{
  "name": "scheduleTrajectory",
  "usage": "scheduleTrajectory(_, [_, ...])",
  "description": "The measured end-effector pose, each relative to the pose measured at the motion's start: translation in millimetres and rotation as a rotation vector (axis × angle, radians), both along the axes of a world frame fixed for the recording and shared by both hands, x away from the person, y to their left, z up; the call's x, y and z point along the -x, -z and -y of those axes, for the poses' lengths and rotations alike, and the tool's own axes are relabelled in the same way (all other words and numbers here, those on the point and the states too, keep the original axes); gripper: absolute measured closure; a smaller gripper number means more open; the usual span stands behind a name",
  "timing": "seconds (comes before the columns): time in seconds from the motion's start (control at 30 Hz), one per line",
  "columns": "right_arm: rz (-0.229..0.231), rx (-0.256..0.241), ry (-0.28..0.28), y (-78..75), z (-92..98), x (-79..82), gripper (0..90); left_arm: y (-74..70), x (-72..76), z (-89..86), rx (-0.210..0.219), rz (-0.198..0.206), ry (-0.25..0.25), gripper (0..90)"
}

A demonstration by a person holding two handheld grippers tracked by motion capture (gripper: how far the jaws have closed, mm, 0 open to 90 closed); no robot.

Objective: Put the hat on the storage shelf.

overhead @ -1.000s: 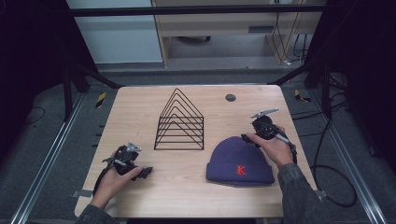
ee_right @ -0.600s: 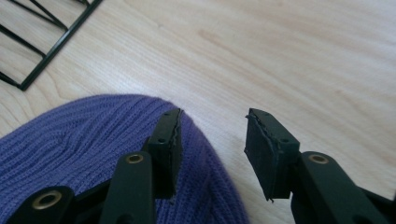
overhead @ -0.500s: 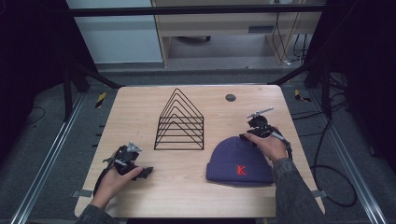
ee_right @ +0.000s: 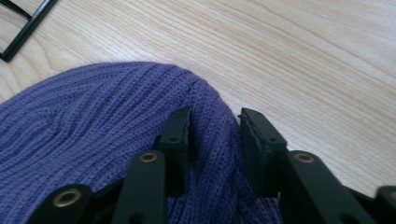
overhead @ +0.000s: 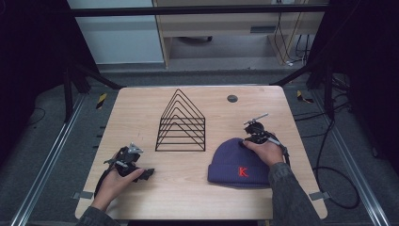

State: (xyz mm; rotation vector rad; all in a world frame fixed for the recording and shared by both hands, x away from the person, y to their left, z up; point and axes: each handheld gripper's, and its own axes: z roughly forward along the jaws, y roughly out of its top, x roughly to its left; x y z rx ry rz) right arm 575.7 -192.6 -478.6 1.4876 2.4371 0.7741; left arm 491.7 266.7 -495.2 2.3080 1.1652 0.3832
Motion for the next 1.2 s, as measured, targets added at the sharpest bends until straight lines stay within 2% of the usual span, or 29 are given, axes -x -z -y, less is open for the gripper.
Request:
scheduleTrajectory(0.13, [-0.013,-0.011,-0.013,-0.5,-2.0,1.8,73.4,-0.1,-0.2,0.1,-0.001,0.000,0.003,0.0])
scheduleTrajectory(0.3, [-0.022,-0.020,-0.030,-1.2,-2.2,2.7,77.2,0.2,0.3,0.1,0.004,0.001,0.000,0.0])
scheduleTrajectory(0.43, [0.014,-0.016,-0.038,-8.5,-3.2,8.9,78.4,0.1,0.2,0.1,0.002,0.000,0.000,0.0])
scheduleTrajectory(0.47, [0.039,-0.024,-0.038,-16.1,-2.5,13.5,78.5,0.0,0.2,0.2,0.002,0.000,0.000,0.0])
scheduleTrajectory(0.53, [0.050,-0.033,-0.038,-20.6,-1.6,16.0,78.6,0.3,0.4,0.0,0.004,0.002,0.001,0.0])
scheduleTrajectory(0.6, [0.089,-0.048,-0.052,-36.2,0.4,25.4,78.6,0.1,0.7,-0.2,0.001,0.002,0.002,0.0])
scheduleTrajectory(0.67, [0.097,-0.055,-0.053,-41.6,0.1,29.2,78.6,-0.4,0.0,-0.1,0.000,-0.004,0.006,0.0])
scheduleTrajectory(0.7, [0.122,-0.068,-0.071,-52.8,0.5,36.2,78.7,-1.3,-0.7,-0.7,0.003,-0.004,0.017,0.1])
scheduleTrajectory(0.73, [0.122,-0.068,-0.071,-52.8,0.5,36.2,78.7,-1.3,-0.7,-0.7,0.003,-0.004,0.017,2.4])
scheduleTrajectory(0.77, [0.140,-0.085,-0.088,-64.0,0.4,42.5,78.7,-2.4,-0.7,-1.7,0.004,0.000,0.016,4.7])
scheduleTrajectory(0.83, [0.154,-0.090,-0.092,-70.1,0.5,46.2,78.8,-5.4,-0.2,-3.6,0.029,0.012,0.004,4.2])
scheduleTrajectory(0.87, [0.194,-0.110,-0.108,-82.1,1.5,53.1,79.1,-9.4,1.1,-5.8,0.038,0.034,0.001,3.8])
scheduleTrajectory(1.0, [0.253,-0.168,-0.115,-106.5,3.4,69.3,79.3,-13.3,1.9,-8.1,0.067,0.064,-0.015,4.1])
scheduleTrajectory(1.2, [0.321,-0.174,-0.139,-130.4,3.1,83.2,79.3,-18.6,3.6,-9.8,0.098,0.111,-0.023,5.2])
